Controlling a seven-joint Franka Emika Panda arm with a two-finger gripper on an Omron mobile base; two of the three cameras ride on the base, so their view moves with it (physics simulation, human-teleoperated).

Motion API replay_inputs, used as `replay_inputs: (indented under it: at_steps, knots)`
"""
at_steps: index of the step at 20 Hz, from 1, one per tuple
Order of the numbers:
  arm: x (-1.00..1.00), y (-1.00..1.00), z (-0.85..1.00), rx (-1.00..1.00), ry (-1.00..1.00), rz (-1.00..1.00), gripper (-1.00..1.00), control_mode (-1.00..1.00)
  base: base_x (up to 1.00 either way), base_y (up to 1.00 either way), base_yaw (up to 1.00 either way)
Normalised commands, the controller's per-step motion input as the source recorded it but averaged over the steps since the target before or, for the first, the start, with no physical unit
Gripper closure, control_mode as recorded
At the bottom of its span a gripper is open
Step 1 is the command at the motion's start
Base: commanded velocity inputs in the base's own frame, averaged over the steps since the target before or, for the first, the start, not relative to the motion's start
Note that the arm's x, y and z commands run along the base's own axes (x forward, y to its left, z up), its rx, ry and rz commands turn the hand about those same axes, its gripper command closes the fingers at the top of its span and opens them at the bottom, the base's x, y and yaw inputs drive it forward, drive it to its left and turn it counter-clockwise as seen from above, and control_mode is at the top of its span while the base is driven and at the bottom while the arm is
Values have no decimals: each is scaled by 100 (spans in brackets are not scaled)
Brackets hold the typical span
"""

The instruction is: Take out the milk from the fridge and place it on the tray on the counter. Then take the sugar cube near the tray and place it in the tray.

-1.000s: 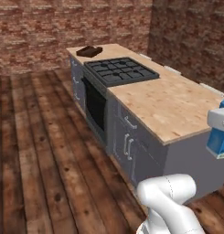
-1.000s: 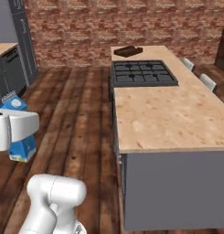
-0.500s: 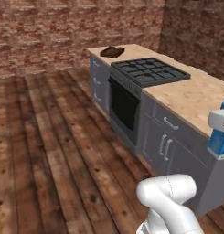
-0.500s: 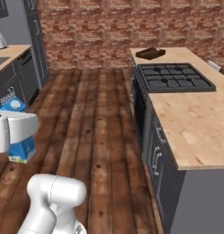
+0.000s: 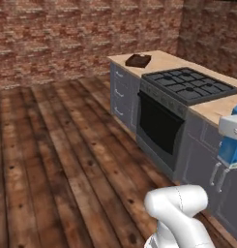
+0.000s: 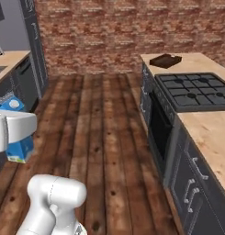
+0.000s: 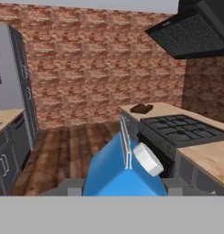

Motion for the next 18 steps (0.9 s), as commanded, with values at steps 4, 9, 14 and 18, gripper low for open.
replay_inputs:
  at_steps: [4, 9, 14, 18]
  knots:
    - [0, 0, 0, 0, 0, 0, 100, 100, 100, 52, 0]
    - [0, 0, 0, 0, 0, 0, 100, 100, 100, 28, 0]
    - [0, 0, 0, 0, 0, 0, 100, 100, 100, 47, -1]
    - [0, 0, 0, 0, 0, 0, 100, 100, 100, 60, -12]
